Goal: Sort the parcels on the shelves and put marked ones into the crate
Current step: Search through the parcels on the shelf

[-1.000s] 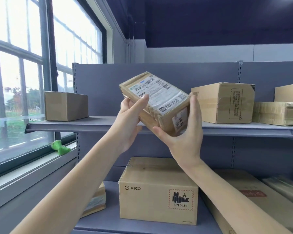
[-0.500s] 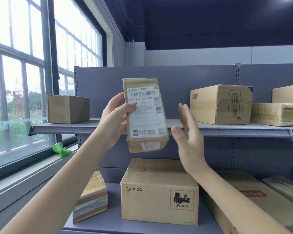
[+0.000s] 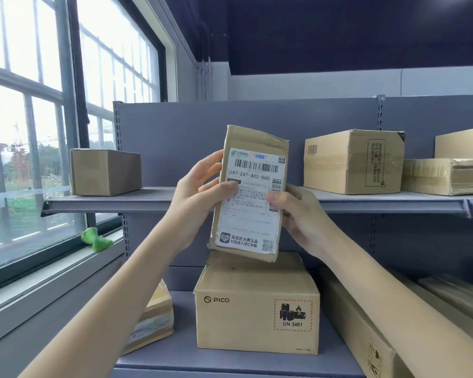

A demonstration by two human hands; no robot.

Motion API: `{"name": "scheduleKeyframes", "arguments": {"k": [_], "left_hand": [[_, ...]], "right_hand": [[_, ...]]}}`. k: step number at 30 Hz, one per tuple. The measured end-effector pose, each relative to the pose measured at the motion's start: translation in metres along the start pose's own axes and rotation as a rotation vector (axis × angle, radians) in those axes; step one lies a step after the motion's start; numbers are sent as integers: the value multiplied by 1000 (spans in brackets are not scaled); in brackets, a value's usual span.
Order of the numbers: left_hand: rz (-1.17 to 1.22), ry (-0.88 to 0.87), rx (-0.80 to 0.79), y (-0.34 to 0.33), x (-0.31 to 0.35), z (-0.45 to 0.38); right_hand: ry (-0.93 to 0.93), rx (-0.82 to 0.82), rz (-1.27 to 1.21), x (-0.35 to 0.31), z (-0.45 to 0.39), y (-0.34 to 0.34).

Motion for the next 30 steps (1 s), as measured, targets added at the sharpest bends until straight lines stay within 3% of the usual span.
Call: {"name": "scheduleKeyframes", "arguments": {"k": [9,19,26,30], "left_hand": [[-274,-50,-150,-1,-12,24],[-333,-58,-7,16,-19,23],[-325,-6,289,31,-13,-4],[-419,61,351,48,-18,-28]], "right_hand": [[105,145,-110,-4,-14,7],[50,122,-83,12,-33,-8],[-43,-9,-25,5,-67,-33],[-90,-1,155,16,-89,-41]]}}
Point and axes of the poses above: each hand's wrist, its own z-axis away from the middle knuckle, its own y-axis out of the back of the hand, x = y × z, the point moved 2 cm from there along -z, towards the middle knuckle, and after that the axes turned 2 degrees about -z, right-handed, at the moved point
